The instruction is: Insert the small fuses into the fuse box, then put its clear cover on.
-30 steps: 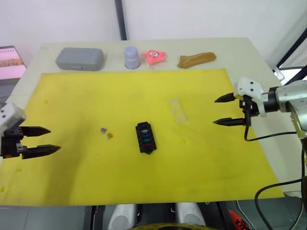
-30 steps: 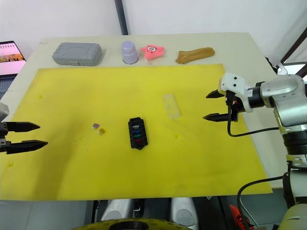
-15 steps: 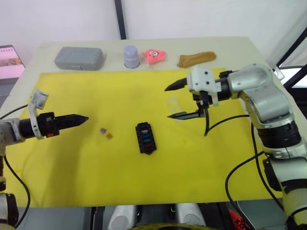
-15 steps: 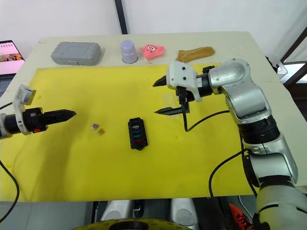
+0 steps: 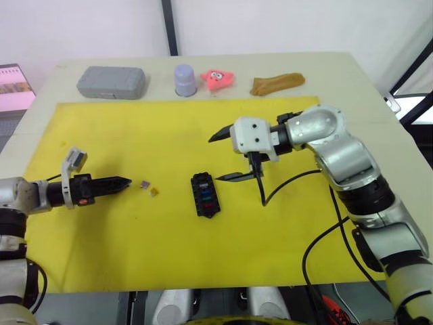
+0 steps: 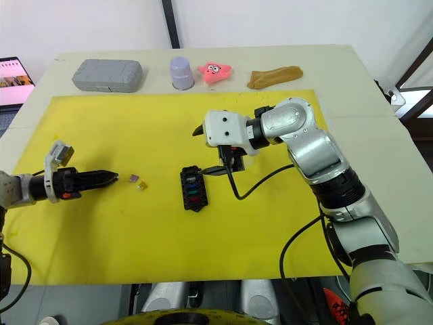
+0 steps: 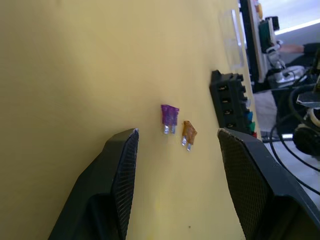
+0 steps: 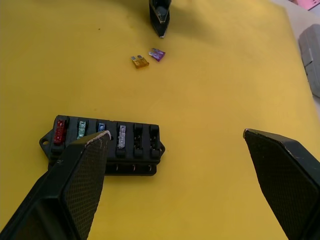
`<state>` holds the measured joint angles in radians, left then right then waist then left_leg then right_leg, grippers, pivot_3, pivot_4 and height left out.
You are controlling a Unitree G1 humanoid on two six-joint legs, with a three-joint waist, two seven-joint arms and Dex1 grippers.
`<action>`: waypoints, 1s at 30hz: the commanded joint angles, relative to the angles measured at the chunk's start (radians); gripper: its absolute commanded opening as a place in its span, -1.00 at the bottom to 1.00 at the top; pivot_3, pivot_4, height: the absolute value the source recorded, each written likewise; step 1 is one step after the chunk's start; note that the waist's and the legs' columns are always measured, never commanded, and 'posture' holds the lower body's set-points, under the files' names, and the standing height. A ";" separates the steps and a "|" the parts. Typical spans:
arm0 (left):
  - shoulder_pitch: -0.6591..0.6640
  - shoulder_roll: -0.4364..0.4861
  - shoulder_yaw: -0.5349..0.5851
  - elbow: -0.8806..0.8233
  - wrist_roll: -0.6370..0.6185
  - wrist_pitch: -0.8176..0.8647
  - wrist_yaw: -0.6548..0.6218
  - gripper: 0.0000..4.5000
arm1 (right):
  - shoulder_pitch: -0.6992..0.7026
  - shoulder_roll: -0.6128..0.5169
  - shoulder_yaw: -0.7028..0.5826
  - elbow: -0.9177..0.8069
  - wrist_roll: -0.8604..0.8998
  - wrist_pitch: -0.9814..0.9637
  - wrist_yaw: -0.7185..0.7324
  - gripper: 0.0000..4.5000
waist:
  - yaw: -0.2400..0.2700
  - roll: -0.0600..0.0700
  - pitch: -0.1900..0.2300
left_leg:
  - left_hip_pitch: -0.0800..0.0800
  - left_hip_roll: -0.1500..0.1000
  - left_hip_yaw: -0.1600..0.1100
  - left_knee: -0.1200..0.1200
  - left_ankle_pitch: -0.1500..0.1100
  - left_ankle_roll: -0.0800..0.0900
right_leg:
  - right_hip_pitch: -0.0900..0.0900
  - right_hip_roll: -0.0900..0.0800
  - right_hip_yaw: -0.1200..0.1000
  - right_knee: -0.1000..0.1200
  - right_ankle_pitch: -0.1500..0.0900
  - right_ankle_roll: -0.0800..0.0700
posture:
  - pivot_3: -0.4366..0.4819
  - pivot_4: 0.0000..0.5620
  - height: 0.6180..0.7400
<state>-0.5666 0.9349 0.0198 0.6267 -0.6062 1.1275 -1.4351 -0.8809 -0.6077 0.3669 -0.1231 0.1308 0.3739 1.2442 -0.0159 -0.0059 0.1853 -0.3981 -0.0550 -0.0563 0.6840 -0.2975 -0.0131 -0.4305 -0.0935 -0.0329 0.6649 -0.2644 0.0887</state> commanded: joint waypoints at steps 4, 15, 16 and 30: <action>-0.056 -0.040 -0.050 0.046 0.039 -0.002 -0.039 0.19 | -0.003 -0.009 -0.018 -0.073 0.004 0.027 -0.010 1.00 | 0.001 0.000 0.000 | 0.000 0.000 0.000 0.000 0.000 0.000 | 0.000 0.000 0.000 0.000 0.000 0.000 | -0.05 -0.47 0.85; -0.136 -0.099 -0.105 0.134 0.117 -0.043 -0.097 0.19 | 0.004 -0.014 -0.019 -0.102 -0.001 0.066 -0.025 1.00 | 0.006 0.000 0.000 | 0.000 -0.001 0.000 0.000 0.000 0.000 | 0.001 0.000 0.000 0.000 0.000 0.000 | -0.05 -0.47 0.85; -0.137 -0.102 -0.110 0.133 0.121 -0.042 -0.105 0.19 | 0.005 -0.015 -0.019 -0.106 0.000 0.070 -0.026 1.00 | 0.006 0.000 0.000 | 0.000 -0.001 0.000 0.000 0.000 0.000 | 0.001 0.000 0.000 0.000 0.000 0.000 | -0.05 -0.47 0.85; -0.170 -0.134 -0.140 0.175 0.202 -0.093 -0.138 -0.04 | 0.023 -0.032 -0.022 -0.137 0.006 0.101 -0.040 1.00 | 0.006 0.000 0.000 | 0.000 -0.001 0.000 0.000 0.000 0.000 | 0.001 0.000 0.000 0.000 0.000 0.000 | -0.05 -0.47 0.85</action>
<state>-0.7344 0.8172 -0.1037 0.7928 -0.4185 1.0387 -1.5746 -0.8494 -0.6316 0.3669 -0.2263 0.1319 0.4755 1.2116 -0.0099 -0.0063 0.1850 -0.3977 -0.0561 -0.0568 0.6845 -0.2974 -0.0127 -0.4292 -0.0935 -0.0331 0.6651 -0.2644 0.0888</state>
